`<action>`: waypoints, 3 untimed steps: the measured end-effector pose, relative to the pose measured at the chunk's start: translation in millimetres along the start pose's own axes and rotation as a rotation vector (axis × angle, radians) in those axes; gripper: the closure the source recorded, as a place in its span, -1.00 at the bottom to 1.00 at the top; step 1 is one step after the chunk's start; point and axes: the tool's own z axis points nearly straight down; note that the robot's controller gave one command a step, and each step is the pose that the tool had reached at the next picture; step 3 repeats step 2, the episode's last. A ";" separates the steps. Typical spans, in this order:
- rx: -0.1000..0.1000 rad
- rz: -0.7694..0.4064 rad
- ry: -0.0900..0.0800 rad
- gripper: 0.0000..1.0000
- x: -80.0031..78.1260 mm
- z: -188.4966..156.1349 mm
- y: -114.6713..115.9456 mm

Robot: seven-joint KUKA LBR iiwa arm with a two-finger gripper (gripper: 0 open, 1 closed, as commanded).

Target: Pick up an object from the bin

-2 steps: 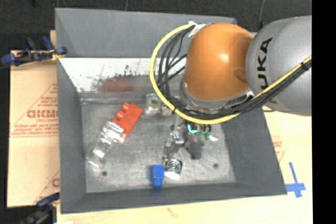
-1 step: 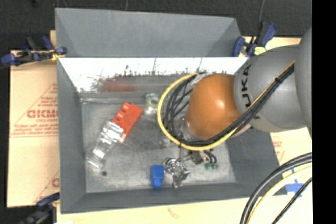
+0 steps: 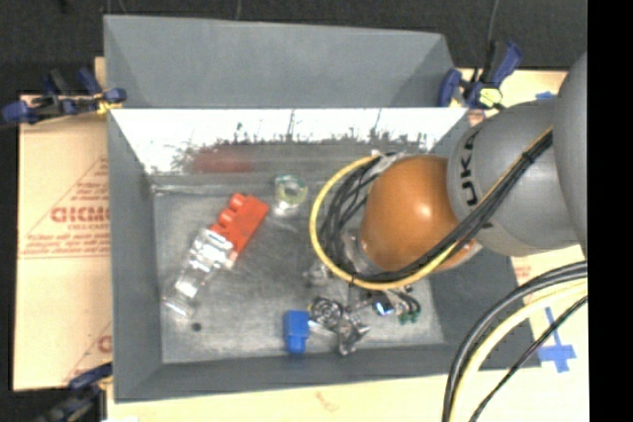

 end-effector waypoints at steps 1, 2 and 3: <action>0.001 0.001 -0.007 1.00 -2.5 -1.9 -0.4; 0.003 -0.202 0.005 1.00 12.5 -143.5 -8.4; 0.003 -0.202 0.005 1.00 12.5 -143.5 -8.4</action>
Offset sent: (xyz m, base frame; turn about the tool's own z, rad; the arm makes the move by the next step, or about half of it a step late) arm 0.0000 0.0000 0.0000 0.0000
